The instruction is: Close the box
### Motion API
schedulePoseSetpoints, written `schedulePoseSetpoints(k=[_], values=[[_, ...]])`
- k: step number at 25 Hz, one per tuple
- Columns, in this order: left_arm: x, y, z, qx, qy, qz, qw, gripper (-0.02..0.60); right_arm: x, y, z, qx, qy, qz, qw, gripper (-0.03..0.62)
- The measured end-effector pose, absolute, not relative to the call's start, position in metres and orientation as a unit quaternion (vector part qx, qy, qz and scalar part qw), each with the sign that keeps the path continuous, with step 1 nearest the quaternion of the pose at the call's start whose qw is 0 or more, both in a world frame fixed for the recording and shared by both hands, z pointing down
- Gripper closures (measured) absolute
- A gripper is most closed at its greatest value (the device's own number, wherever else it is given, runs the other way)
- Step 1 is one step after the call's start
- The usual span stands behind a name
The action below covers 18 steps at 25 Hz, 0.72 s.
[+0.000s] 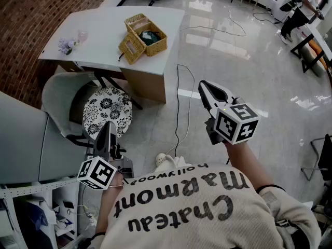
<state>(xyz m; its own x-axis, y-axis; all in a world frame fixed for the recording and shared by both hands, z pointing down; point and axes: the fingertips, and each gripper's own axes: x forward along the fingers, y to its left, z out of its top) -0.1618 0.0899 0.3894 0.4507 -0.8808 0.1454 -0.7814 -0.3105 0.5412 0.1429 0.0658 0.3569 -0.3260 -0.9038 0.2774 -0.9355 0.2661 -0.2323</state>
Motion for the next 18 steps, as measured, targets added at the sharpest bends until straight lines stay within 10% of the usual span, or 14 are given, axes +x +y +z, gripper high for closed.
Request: schedulePoseSetpoints(k=[18], values=[[-0.166, 0.038, 0.393, 0.844, -0.45, -0.06, 0.285, 0.58, 0.1, 0.023, 0.366, 0.57, -0.791, 0.22, -0.003, 0.592]])
